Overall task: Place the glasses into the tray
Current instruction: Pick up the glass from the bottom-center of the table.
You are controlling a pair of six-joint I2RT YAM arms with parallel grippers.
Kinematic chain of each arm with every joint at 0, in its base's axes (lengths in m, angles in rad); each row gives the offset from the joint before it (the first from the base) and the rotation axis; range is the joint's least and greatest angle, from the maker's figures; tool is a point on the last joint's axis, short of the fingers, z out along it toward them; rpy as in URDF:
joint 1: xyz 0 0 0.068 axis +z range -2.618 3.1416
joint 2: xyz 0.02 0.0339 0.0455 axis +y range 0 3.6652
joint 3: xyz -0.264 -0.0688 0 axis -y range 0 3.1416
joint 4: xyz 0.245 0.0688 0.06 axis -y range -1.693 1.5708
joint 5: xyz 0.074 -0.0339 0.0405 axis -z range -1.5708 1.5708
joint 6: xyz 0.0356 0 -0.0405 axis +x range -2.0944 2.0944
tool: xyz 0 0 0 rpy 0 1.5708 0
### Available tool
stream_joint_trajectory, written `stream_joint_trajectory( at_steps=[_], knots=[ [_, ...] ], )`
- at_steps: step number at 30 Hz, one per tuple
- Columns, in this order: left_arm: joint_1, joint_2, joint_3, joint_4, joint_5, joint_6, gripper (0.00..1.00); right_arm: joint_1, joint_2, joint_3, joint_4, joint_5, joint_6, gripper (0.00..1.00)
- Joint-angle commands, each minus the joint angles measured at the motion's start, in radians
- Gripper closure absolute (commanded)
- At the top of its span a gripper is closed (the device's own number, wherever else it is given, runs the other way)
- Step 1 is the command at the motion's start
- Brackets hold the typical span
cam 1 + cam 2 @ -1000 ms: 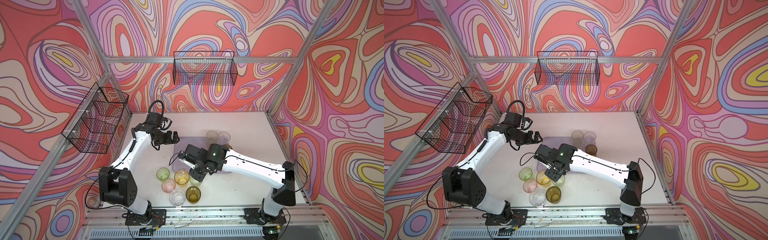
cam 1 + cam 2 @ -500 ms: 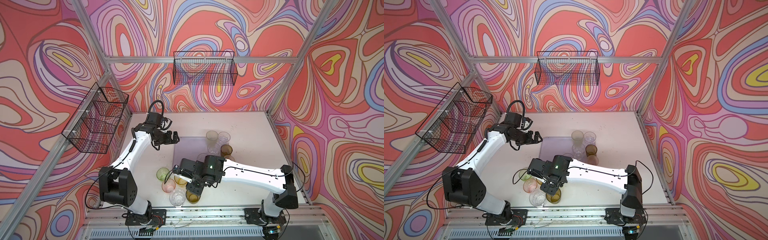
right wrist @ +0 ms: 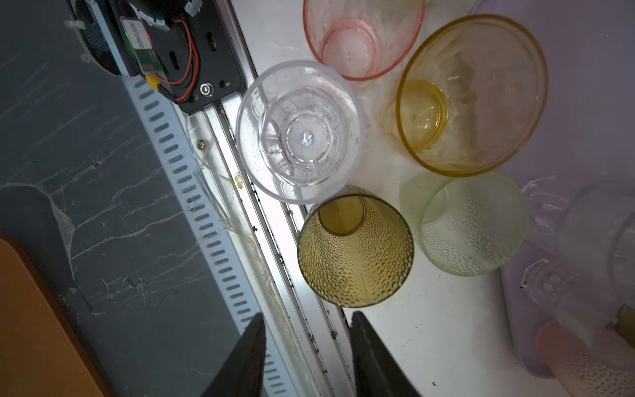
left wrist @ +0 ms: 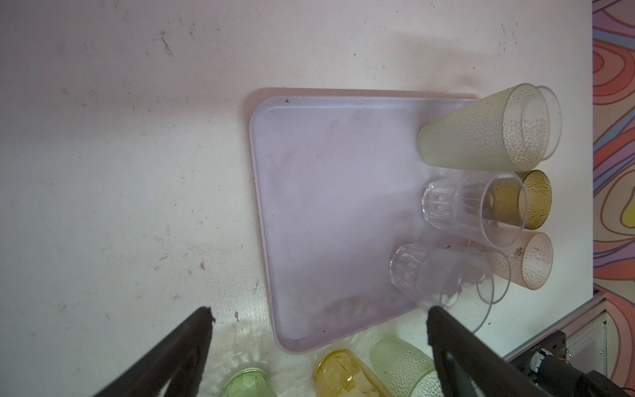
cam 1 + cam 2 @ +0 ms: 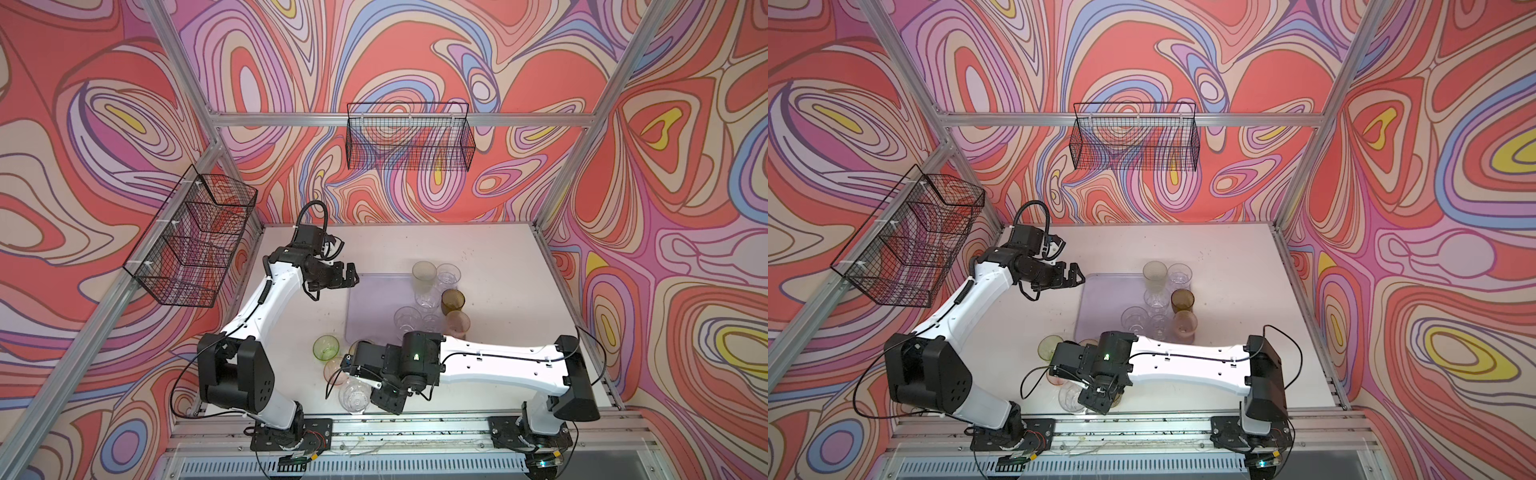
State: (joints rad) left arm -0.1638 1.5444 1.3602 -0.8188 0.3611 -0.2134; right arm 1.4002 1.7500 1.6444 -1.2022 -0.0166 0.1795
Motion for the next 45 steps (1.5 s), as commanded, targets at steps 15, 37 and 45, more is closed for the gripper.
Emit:
stream_joint_trajectory(
  at_steps=[15, 37, 45],
  knots=[
    [0.003, -0.019, 0.017, -0.022, -0.009, 0.009, 0.00, 0.013, 0.079, -0.072, 0.109, -0.007, 0.021, 0.58],
    [0.003, -0.014, 0.017, -0.022, -0.008, 0.009, 0.00, 0.013, 0.121, -0.134, 0.178, -0.003, 0.058, 0.60],
    [0.004, -0.014, 0.017, -0.022, -0.008, 0.007, 0.00, 0.013, 0.118, -0.148, 0.183, -0.001, 0.070, 0.64]
  ],
)
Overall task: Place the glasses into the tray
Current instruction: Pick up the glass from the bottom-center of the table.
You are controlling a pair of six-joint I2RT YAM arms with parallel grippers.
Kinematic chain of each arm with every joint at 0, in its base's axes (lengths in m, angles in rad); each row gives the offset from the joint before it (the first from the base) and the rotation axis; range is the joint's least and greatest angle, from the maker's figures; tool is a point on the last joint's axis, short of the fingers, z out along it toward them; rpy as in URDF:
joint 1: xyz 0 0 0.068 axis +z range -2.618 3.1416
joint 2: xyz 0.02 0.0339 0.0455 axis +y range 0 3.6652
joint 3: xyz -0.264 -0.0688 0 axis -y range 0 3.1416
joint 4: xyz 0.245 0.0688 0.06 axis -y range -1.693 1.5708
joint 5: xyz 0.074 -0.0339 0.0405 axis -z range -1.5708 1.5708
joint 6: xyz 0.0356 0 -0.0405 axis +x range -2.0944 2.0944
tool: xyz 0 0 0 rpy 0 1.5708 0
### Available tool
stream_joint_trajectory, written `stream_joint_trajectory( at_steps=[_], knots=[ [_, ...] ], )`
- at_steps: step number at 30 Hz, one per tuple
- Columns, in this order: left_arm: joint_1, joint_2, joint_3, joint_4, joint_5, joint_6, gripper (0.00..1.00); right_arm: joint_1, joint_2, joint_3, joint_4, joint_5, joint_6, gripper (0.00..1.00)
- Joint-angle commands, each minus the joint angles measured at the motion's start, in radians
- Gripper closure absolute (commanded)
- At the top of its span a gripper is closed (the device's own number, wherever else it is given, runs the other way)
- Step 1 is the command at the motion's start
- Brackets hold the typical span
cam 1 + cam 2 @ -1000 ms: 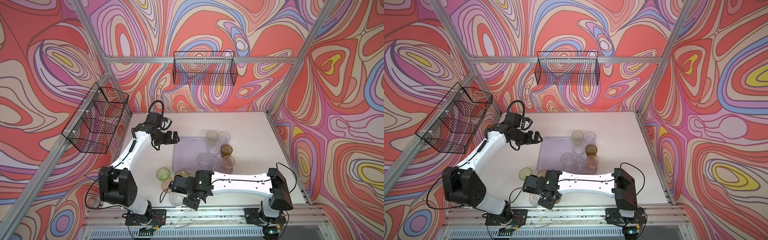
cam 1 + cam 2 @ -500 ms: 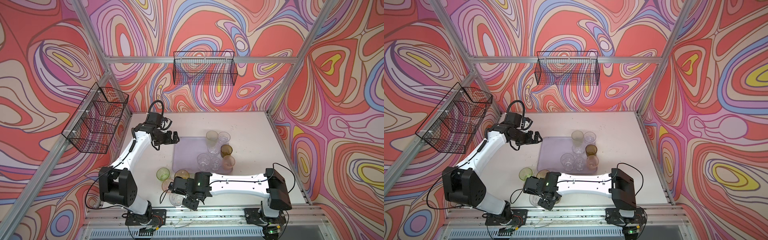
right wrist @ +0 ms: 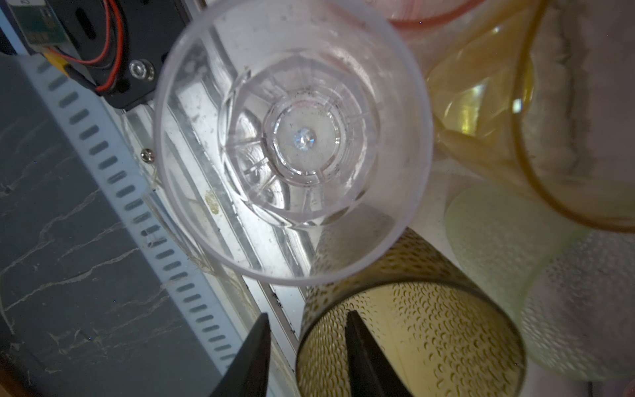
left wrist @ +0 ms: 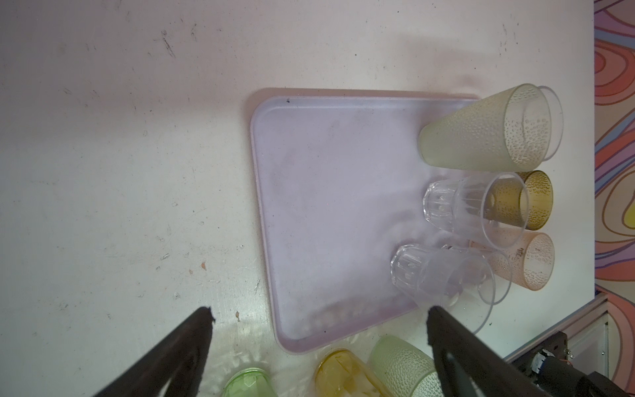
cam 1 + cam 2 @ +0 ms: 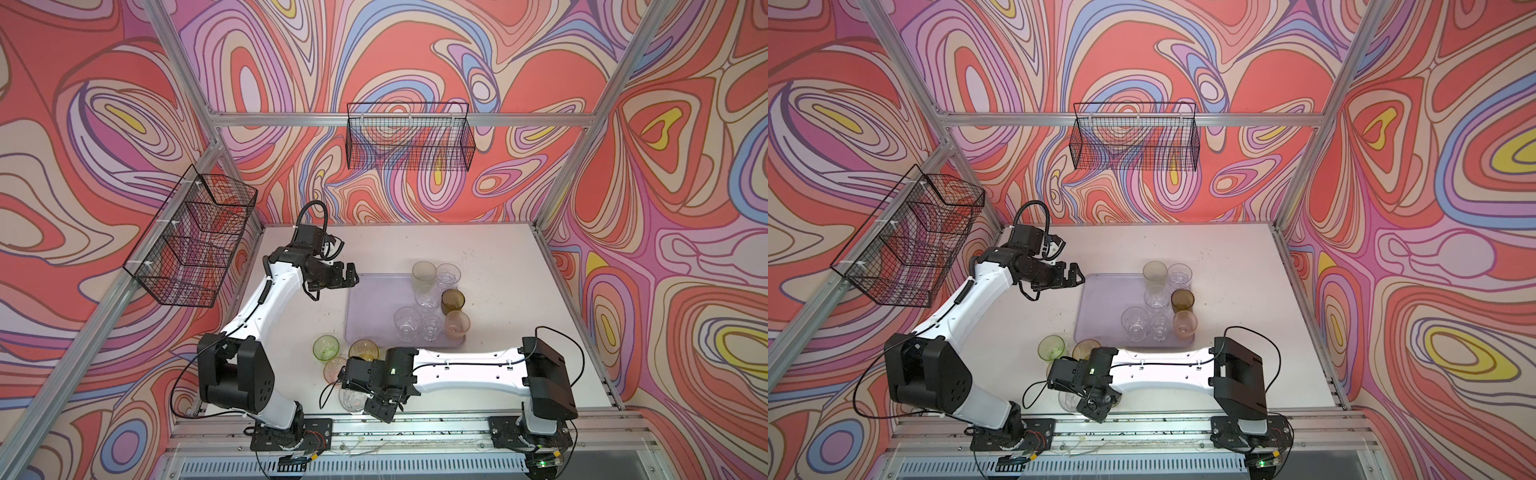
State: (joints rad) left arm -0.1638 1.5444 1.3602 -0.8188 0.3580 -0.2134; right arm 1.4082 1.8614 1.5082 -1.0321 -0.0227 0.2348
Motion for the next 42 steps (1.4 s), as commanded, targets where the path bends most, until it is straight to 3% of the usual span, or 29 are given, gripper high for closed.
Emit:
stream_joint_trajectory(
  at_steps=[1, 26, 42],
  knots=[
    [0.003, -0.015, 0.017, -0.021, -0.005, 0.009, 0.00, 0.005, 0.007, -0.013, 0.013, 0.007, 0.015, 0.64],
    [0.004, -0.015, 0.017, -0.023, -0.001, 0.007, 0.00, 0.005, 0.014, -0.008, -0.003, 0.024, 0.013, 0.83],
    [0.004, -0.018, 0.019, -0.021, 0.001, 0.006, 0.00, 0.005, -0.009, 0.053, -0.073, 0.028, 0.036, 1.00]
  ],
)
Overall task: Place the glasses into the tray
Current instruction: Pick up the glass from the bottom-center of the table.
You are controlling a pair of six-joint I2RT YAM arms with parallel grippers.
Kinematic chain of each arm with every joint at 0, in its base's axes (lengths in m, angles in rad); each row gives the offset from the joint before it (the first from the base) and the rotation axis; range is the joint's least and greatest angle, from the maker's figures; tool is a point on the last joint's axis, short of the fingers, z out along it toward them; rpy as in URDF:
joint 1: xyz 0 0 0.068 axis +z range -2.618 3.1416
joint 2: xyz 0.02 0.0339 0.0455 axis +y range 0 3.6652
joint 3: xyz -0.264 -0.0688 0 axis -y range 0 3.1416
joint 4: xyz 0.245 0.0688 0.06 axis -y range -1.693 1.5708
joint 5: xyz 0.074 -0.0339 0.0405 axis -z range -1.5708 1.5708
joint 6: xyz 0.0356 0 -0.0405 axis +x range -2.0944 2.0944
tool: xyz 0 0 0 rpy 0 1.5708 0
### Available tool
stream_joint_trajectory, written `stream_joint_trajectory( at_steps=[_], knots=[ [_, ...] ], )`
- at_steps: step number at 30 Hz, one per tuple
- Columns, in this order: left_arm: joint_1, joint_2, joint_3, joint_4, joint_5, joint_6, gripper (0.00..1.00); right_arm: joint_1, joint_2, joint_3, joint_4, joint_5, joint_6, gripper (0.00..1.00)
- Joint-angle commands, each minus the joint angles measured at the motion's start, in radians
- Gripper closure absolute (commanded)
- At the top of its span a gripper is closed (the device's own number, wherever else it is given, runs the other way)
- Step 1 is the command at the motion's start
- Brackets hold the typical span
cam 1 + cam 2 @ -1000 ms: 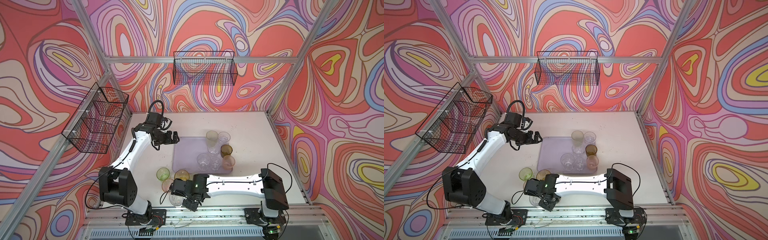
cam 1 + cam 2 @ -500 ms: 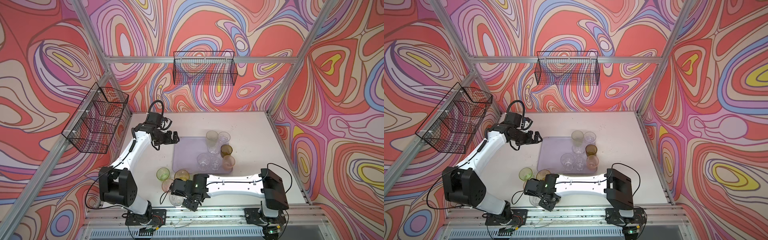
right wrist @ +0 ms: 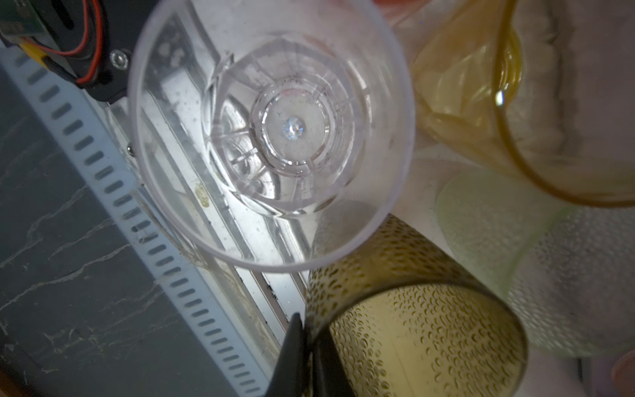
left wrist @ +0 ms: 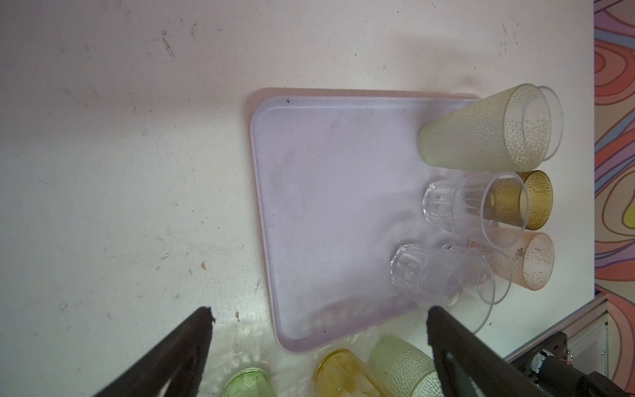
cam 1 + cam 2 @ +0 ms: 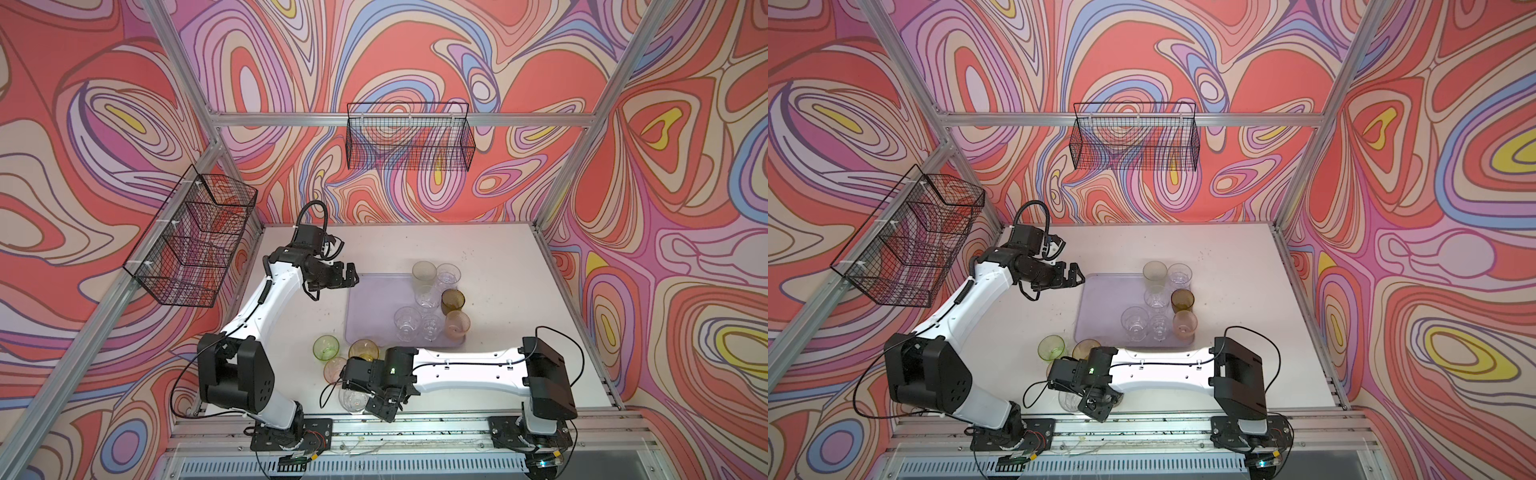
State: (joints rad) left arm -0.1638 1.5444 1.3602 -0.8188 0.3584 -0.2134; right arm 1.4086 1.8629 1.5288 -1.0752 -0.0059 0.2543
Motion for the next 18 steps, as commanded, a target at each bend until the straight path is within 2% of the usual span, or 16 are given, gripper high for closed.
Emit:
stream_joint_trajectory(
  at_steps=[1, 18],
  knots=[
    [0.003, -0.019, 0.017, -0.022, 0.001, 0.006, 0.00, 0.004, -0.013, 0.037, -0.036, 0.012, 0.019, 1.00],
    [0.003, -0.020, 0.019, -0.020, 0.002, 0.006, 0.00, 0.003, -0.024, 0.193, -0.209, 0.034, 0.010, 1.00]
  ],
)
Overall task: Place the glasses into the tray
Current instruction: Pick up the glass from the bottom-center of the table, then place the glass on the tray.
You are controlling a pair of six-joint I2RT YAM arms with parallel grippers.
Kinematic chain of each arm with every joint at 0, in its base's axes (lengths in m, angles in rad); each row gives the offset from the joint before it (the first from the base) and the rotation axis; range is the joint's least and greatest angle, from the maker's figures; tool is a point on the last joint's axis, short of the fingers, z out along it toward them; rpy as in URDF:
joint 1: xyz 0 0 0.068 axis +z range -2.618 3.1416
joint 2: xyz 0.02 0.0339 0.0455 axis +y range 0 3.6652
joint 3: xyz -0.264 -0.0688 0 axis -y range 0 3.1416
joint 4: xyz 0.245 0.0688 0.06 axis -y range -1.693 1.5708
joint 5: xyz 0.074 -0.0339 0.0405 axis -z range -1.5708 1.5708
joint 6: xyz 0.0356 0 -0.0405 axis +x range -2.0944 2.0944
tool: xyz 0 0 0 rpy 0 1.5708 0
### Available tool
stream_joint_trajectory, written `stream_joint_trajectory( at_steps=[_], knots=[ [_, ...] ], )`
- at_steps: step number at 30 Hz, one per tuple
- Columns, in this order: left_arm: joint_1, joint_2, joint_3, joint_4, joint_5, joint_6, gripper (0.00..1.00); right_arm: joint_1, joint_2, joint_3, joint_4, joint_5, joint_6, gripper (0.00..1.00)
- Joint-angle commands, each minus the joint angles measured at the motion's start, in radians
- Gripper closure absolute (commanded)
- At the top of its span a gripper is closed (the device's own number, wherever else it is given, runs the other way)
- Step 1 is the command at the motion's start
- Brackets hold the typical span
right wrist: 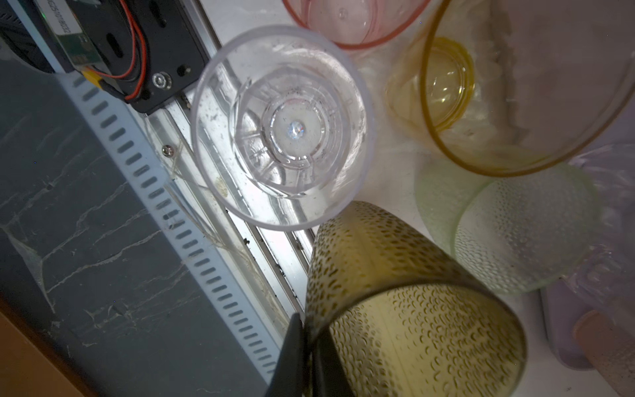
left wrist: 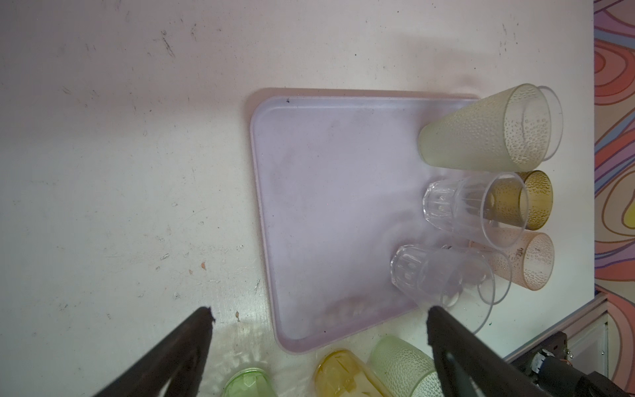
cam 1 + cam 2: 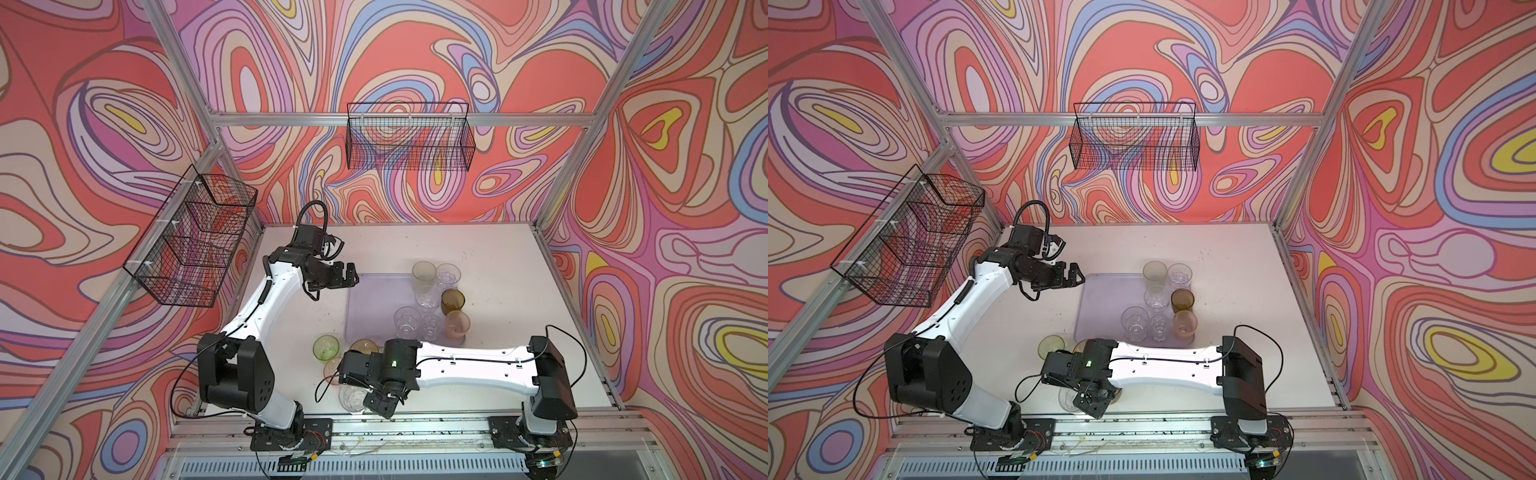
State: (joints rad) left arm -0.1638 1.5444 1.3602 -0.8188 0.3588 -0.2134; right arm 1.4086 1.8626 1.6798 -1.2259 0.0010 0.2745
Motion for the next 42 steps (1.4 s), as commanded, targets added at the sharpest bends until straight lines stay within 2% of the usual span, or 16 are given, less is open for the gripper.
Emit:
stream_joint_trajectory(
  at_steps=[1, 10, 24, 42],
  knots=[
    [0.003, -0.021, 0.019, -0.020, 0.002, 0.005, 0.00, 0.002, -0.019, 0.054, -0.071, 0.028, -0.014, 1.00],
    [0.003, -0.024, 0.017, -0.021, 0.002, 0.006, 0.00, -0.022, -0.007, 0.169, -0.159, 0.004, -0.040, 1.00],
    [0.003, -0.023, 0.019, -0.021, 0.000, 0.008, 0.00, -0.149, 0.025, 0.349, -0.249, 0.001, -0.102, 1.00],
    [0.003, -0.023, 0.019, -0.020, 0.008, 0.008, 0.00, -0.328, 0.163, 0.564, -0.310, 0.130, -0.088, 1.00]
  ],
)
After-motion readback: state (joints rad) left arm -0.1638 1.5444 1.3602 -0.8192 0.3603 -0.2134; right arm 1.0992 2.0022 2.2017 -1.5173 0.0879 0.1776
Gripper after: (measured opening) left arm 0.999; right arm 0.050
